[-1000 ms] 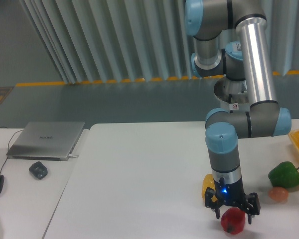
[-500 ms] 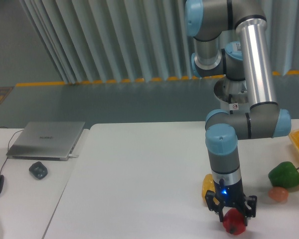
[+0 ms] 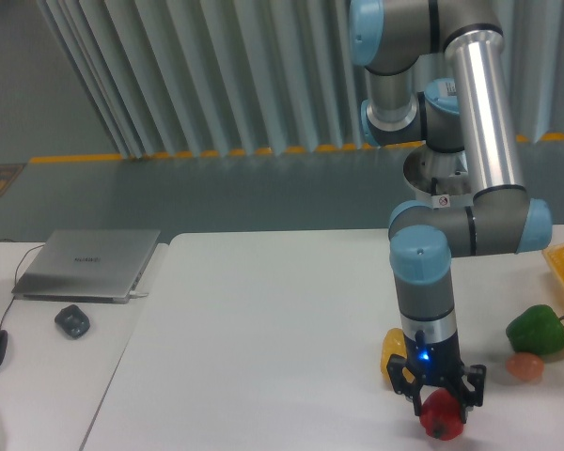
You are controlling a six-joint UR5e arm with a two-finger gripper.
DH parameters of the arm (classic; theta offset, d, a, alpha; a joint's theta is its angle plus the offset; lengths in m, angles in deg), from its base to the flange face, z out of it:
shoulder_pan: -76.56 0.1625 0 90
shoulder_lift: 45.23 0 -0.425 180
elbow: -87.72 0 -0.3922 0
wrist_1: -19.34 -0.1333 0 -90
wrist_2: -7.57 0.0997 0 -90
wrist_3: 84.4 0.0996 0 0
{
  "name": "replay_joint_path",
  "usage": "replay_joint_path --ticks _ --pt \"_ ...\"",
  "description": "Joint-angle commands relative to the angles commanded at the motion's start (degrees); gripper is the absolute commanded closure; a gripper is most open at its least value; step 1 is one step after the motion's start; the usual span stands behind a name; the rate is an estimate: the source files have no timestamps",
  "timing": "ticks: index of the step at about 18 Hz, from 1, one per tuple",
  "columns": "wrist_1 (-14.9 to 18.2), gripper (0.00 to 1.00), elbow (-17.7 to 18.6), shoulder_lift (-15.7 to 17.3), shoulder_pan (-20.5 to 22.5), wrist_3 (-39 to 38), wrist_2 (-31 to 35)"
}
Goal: Place the red peppers in a basket
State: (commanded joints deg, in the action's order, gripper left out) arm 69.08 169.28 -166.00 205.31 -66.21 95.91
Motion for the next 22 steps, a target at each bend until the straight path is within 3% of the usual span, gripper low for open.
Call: replay_joint_path --ticks 4,8,12,15,17,22 --pt "1.48 0.5 0.44 2.55 1.49 4.02 -0.18" --pt "8.94 0.49 1.31 7.37 5.0 24.81 -0.09" --pt "12.3 0.49 3.16 9.94 9.14 40.32 0.17" --pt "13.18 0.49 4.39 11.42 11.42 50.32 0.35" --pt "13.45 0.49 5.54 12.22 14.23 60.87 0.44" --pt "14.23 0.49 6.24 12.49 19.86 73.19 0.61"
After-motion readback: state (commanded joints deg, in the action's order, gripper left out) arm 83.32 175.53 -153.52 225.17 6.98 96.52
